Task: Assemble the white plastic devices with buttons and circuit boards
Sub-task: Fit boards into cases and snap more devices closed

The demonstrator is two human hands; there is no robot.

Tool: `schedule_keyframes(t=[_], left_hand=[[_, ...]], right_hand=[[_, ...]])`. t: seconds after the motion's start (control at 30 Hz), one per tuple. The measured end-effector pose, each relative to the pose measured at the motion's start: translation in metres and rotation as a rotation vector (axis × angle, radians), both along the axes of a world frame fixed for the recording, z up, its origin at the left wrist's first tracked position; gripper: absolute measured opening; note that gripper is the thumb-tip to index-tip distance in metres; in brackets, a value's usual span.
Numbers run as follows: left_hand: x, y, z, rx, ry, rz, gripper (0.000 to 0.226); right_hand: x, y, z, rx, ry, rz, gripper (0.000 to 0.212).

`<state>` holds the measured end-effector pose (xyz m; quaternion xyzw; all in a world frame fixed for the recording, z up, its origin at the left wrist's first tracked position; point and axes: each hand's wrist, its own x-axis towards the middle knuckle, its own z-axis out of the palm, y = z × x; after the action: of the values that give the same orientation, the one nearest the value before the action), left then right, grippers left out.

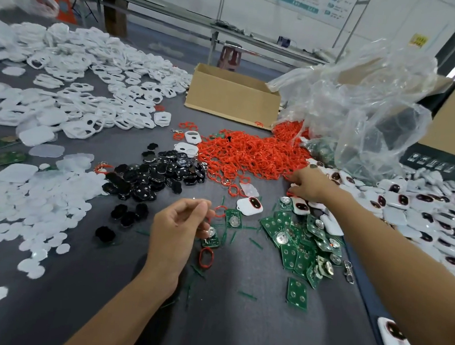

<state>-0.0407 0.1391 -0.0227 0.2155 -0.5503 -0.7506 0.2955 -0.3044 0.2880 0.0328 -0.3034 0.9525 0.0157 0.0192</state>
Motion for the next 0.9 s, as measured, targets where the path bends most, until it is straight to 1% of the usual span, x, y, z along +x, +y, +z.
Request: schedule_keyframes(t=[0.07,0.1,0.2,0.27,0.37,0.47,0.53,0.6,0.67,0.73,0.8,0.83,0.9], left_hand=[[0.000,0.000,0.000,0.002,-0.002,0.001,0.015],[0.001,0.000,0.000,0.000,-0.004,0.002,0.015],[0.001,-0.001,0.000,0.011,-0.002,0.002,0.015],[0.001,0.000,0.001,0.019,0.000,0.004,0.015],[0.001,0.001,0.002,0.017,-0.006,0.000,0.014],[0.001,0.001,0.003,0.011,-0.010,-0.003,0.014],[0.002,0.001,0.003,0.014,-0.006,-0.007,0.014],[0.002,0.001,0.003,0.015,-0.006,-0.006,0.014],[0.002,0.000,0.004,0.007,-0.006,-0.006,0.014],[0.002,0.001,0.004,0.013,-0.002,-0.005,0.014],[0.003,0.001,0.005,0.027,0.004,-0.006,0.014],[0.003,0.000,0.005,0.028,0.005,-0.008,0.014],[0.003,0.000,0.005,0.028,0.002,-0.008,0.015]], right_hand=[[0.001,-0.003,-0.001,0.022,0.007,-0.021,0.024],[0.001,-0.005,0.000,-0.004,0.007,-0.030,0.025],[0.003,-0.006,0.013,-0.173,0.009,-0.084,0.032],[0.007,-0.002,0.025,-0.195,0.020,-0.106,0.033],[0.022,0.008,0.030,-0.064,0.023,-0.148,0.032],[0.037,0.013,0.016,0.133,-0.067,-0.155,0.036],[0.042,0.015,0.008,0.162,-0.090,-0.131,0.044],[0.047,0.014,0.005,0.164,-0.066,-0.120,0.050],[0.051,0.012,0.004,0.165,-0.047,-0.123,0.046],[0.052,0.009,0.006,0.201,-0.076,-0.132,0.041],[0.053,0.009,0.013,0.246,-0.079,-0.147,0.029],[0.056,0.008,0.018,0.253,-0.039,-0.150,0.025],[0.063,-0.001,0.029,0.221,0.077,-0.128,0.027]])
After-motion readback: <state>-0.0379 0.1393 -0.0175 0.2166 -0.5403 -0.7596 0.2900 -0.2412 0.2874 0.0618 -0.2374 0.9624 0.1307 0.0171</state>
